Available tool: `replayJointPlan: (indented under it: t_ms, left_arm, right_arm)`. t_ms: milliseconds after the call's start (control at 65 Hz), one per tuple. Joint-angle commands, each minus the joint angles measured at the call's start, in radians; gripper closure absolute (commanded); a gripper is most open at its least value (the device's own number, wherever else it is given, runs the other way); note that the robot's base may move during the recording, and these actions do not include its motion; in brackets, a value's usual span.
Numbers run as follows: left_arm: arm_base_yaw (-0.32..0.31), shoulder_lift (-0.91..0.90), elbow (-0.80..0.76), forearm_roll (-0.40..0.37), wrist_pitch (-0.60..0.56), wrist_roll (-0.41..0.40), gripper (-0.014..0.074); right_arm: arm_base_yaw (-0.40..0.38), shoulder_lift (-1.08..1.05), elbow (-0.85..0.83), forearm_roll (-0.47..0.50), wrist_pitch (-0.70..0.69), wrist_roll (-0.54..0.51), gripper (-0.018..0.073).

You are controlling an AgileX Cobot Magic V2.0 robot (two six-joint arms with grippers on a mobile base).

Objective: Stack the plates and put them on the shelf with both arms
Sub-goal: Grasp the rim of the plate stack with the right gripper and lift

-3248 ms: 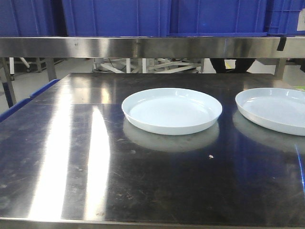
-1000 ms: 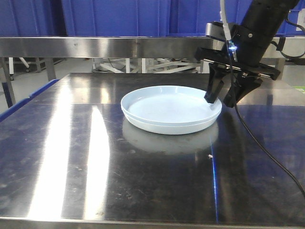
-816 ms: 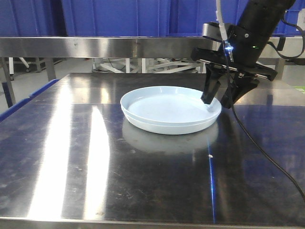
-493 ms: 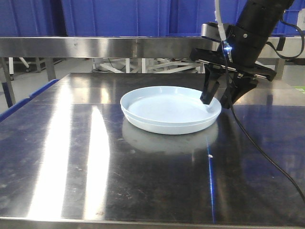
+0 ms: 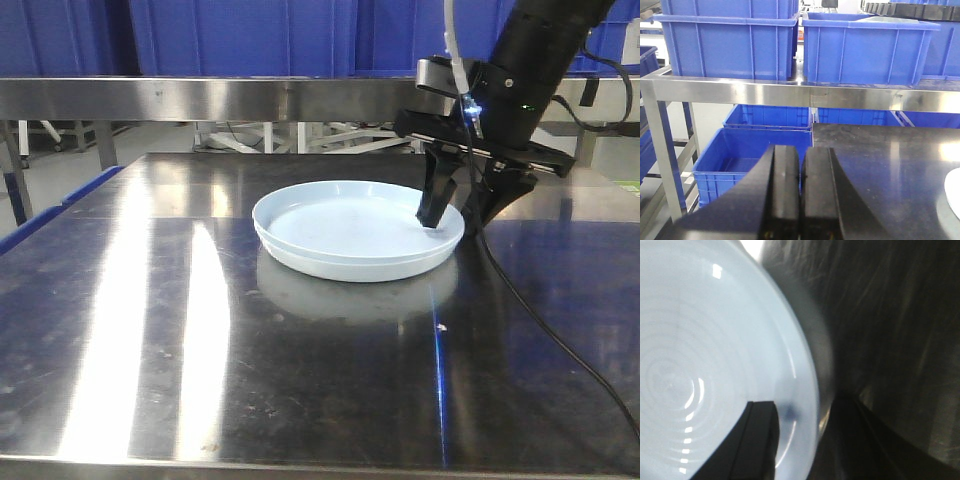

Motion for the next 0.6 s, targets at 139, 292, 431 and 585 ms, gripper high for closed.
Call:
replayJointPlan:
  t_ms: [139, 292, 431, 585]
  left_arm:
    - [0.001, 0.005, -0.038, -0.010, -0.091, 0.000, 0.0514]
    - [0.001, 0.005, -0.038, -0.010, -0.091, 0.000, 0.0514]
    - [0.001, 0.005, -0.038, -0.010, -0.091, 0.000, 0.0514]
    - [0.001, 0.005, -0.038, -0.010, -0.091, 0.000, 0.0514]
  right_arm:
    - [0.007, -0.049, -0.026, 0.017, -0.004, 0.000, 0.0187]
    - [0.008, -0.050, -0.026, 0.017, -0.010, 0.007, 0.0373]
    - [0.009, -0.055, -0.027, 0.004, -0.011, 0.007, 0.0510]
    - [0.009, -0.093, -0.027, -0.040, -0.027, 0.007, 0.0511]
